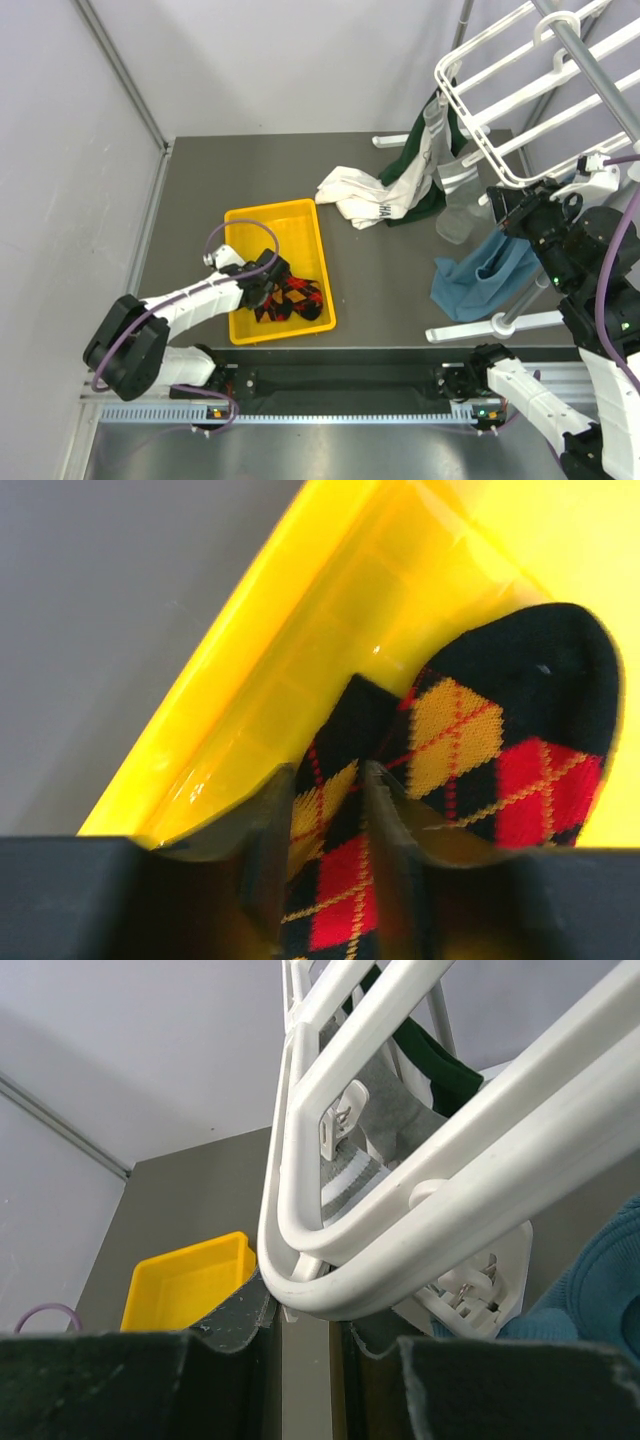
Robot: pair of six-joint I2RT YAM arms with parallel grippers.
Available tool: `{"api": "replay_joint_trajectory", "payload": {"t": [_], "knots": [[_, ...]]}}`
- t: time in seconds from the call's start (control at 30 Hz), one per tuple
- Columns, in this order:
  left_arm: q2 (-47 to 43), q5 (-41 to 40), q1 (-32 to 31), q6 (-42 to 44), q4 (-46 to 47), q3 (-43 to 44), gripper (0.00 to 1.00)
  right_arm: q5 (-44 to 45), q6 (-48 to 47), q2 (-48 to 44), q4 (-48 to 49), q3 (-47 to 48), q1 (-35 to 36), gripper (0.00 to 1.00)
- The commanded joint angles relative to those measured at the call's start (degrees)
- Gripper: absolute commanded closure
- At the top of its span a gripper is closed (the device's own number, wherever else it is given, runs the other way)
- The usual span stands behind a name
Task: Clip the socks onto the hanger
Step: Pick up the sock from the bin.
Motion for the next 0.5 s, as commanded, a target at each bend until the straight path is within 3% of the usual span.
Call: {"api": "replay_joint_trajectory", "payload": {"t": [0.0, 0.07, 0.1, 0.13, 0.23, 0.37, 0.43, 0.47], "knots": [[0.2, 0.4, 0.3, -1.2, 3.0, -3.4, 0.67, -2.3, -0.2, 0.3, -5.2, -1.1, 0.0, 1.00], [0.5, -0.5, 0.2, -1.3, 4.9, -4.8, 0.81, -2.3, -0.2, 0.4, -5.3, -0.8, 0.0, 1.00], [0.2, -0.9, 0.2, -1.6, 5.0, -4.9, 0.97, -2.2, -0.2, 0.5, -5.4, -0.7, 0.0, 1.00], [-1.1, -1.4, 0.2, -1.3, 4.2, -4.9, 1.00, -2.3, -0.2, 0.5, -5.5, -0.5, 0.0, 1.00], [-5.1, -4.1, 0.2, 5.2, 2.6, -2.2, 1.00, -2.2, -0.2, 0.6, -5.6, -0.1, 0.0, 1.00], [-7.9, -6.0, 0.1, 19.0, -1.8, 10.3, 1.00, -2.4, -0.2, 0.5, -5.4, -0.3, 0.0, 1.00], [-9.6, -3.1, -0.2, 31.4, 1.5, 16.0, 1.00, -2.6, 0.0, 0.6, -5.3, -0.4, 0.0, 1.00], [-10.5, 2.5, -0.5, 37.1, 4.2, 17.0, 1.00, -2.7, 0.0, 0.6, -5.4, -0.4, 0.0, 1.00]]}}
